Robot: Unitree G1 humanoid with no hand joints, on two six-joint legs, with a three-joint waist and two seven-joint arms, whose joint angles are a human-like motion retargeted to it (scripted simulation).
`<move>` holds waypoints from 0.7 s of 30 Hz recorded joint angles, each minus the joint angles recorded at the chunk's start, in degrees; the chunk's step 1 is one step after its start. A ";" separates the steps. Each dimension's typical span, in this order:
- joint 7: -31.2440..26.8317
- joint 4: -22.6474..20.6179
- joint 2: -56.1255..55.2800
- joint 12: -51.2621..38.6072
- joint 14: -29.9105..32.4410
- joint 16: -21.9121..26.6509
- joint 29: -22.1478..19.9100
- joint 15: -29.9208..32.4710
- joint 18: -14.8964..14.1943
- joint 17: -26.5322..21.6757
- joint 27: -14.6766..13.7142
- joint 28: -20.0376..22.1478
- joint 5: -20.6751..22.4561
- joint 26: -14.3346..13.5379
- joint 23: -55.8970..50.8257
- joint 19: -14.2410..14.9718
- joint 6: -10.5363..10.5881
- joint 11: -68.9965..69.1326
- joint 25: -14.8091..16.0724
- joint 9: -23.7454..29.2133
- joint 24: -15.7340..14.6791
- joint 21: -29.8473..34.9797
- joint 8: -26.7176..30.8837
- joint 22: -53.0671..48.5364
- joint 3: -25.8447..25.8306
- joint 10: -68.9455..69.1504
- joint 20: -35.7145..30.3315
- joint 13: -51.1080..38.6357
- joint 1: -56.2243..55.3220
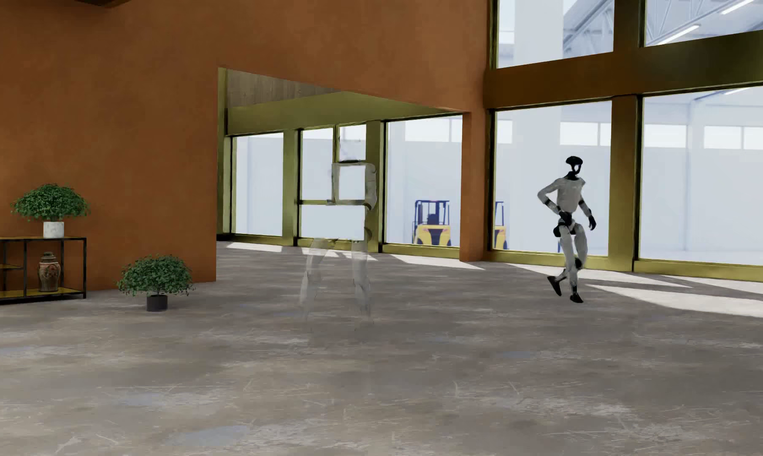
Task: Approach the sofa
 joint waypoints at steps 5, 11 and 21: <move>-8.74 10.19 6.30 0.13 -9.87 -14.69 10.42 -4.10 18.68 13.71 -13.04 10.19 11.60 6.73 6.24 -0.05 3.04 5.65 -39.25 3.13 -2.72 6.28 24.94 5.05 3.31 23.94 4.29 -25.43 -18.73; -9.21 -1.03 15.45 -0.37 -14.23 -16.46 8.58 0.61 7.71 28.19 -13.22 -11.21 11.61 -5.28 7.86 1.19 0.95 4.01 9.70 2.32 -2.26 21.40 53.01 -1.14 8.86 -30.64 6.26 -26.91 -18.39; 13.49 1.88 -25.68 -21.54 -24.48 -21.79 13.88 16.55 5.61 43.37 17.17 6.54 -4.82 -4.58 23.07 14.83 -2.27 41.73 -38.27 4.67 5.84 -33.93 30.41 -3.22 0.61 -33.33 -0.72 -12.24 11.53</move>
